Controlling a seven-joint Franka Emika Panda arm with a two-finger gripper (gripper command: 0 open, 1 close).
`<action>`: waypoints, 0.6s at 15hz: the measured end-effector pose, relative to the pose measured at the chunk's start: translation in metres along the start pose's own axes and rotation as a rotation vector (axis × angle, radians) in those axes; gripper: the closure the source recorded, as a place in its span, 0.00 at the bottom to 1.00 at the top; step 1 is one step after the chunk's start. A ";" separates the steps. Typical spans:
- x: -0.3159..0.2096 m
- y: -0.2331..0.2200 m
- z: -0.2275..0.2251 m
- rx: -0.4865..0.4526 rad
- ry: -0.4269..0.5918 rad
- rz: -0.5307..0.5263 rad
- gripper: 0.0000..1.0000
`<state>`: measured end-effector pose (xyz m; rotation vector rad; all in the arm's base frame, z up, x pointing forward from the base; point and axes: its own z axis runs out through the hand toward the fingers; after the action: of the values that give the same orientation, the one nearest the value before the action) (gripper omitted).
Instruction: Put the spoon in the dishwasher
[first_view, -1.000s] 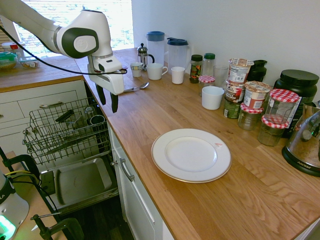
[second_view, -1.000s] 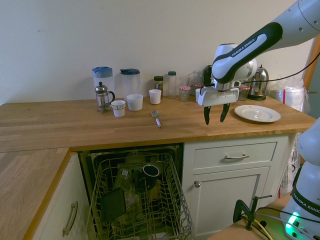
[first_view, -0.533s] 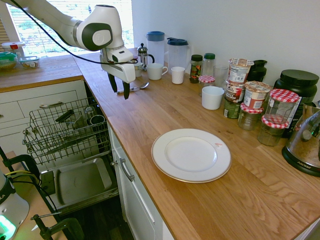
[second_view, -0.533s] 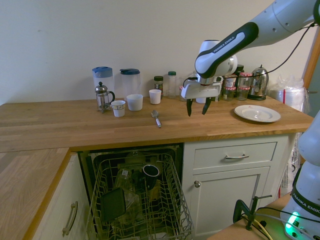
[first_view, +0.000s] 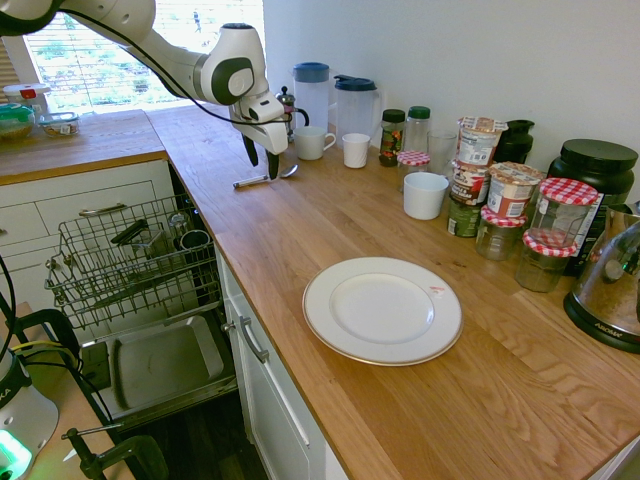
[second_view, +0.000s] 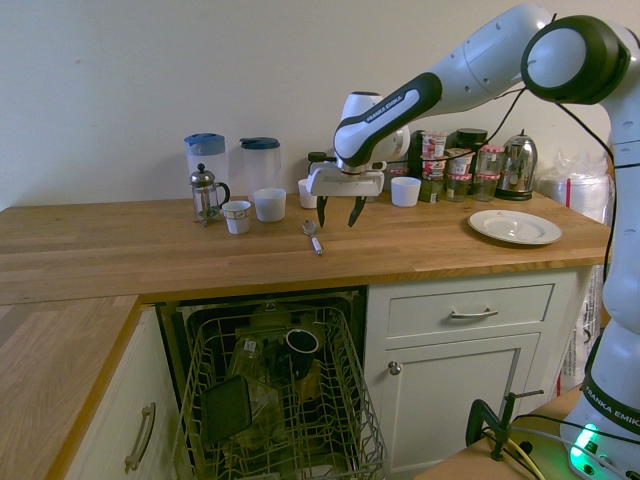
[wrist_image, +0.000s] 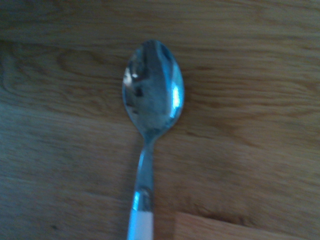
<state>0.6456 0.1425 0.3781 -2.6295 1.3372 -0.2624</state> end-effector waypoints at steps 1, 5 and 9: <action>-0.003 -0.011 0.005 0.002 0.000 0.002 0.00; -0.004 -0.041 0.026 -0.006 -0.001 0.018 0.00; -0.010 -0.060 0.043 -0.029 -0.006 0.036 0.00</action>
<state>0.6967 0.1887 0.3504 -2.6250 1.3948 -0.2310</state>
